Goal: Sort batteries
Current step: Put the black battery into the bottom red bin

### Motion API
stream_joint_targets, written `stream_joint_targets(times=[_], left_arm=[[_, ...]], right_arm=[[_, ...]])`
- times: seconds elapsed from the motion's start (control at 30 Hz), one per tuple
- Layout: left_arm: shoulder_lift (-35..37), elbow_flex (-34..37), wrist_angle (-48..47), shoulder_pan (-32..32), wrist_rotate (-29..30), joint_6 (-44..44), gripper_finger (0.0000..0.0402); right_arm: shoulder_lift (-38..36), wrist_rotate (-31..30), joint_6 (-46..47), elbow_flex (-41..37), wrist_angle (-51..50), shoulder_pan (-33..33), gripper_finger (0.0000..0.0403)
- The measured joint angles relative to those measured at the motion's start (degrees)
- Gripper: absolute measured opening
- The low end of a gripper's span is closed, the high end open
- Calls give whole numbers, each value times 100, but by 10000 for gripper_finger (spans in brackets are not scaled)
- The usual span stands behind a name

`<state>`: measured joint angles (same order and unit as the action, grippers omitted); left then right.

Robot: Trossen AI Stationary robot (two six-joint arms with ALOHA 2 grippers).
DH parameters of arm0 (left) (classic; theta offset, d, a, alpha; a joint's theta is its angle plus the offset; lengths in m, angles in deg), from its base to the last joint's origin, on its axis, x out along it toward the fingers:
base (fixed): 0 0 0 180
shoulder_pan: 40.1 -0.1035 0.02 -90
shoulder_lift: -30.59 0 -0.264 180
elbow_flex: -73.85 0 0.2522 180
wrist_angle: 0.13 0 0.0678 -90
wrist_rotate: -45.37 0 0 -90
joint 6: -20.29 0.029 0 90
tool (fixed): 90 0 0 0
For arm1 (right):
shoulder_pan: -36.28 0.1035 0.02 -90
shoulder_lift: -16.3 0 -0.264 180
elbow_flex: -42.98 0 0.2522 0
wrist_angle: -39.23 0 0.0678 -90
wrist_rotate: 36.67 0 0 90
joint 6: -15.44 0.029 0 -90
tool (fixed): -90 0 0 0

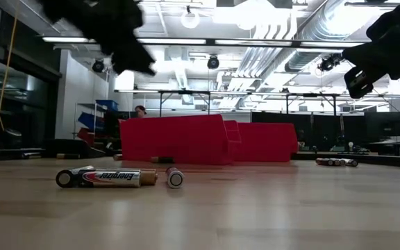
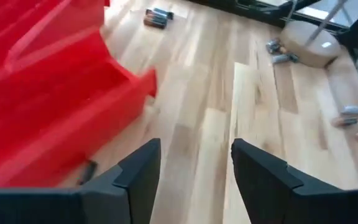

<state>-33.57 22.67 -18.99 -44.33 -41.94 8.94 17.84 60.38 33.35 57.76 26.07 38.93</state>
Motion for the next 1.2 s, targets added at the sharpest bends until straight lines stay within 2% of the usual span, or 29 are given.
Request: stream_joint_targets(times=[0.13, 0.27, 0.5, 0.7, 0.9, 1.03, 1.2], left_arm=[[126, 1380, 1814, 669, 1420, 713, 181], [-344, 1782, 2118, 534, 2185, 864, 181], [-1553, 1497, 3096, 116, 2075, 710, 181], [-2729, 999, 2996, -134, 1635, 941, 181], [-2997, 809, 3097, -276, 1908, 708, 181], [-3156, 803, 3008, -417, 1893, 625, 181], [-3538, 804, 3192, -641, 1654, 114, 181]], right_arm=[[0, -1, 1, 0, 1, 1, 0], [0, 0, 2, 1, 2, 0, 0], [0, 0, 2, 0, 2, 0, 0], [0, -1, 1, 0, 0, 1, 0], [0, -1, 2, 0, 1, 1, 0], [0, -1, 0, 1, 1, 0, 0], [0, -2, 0, 0, 1, 1, 0]])
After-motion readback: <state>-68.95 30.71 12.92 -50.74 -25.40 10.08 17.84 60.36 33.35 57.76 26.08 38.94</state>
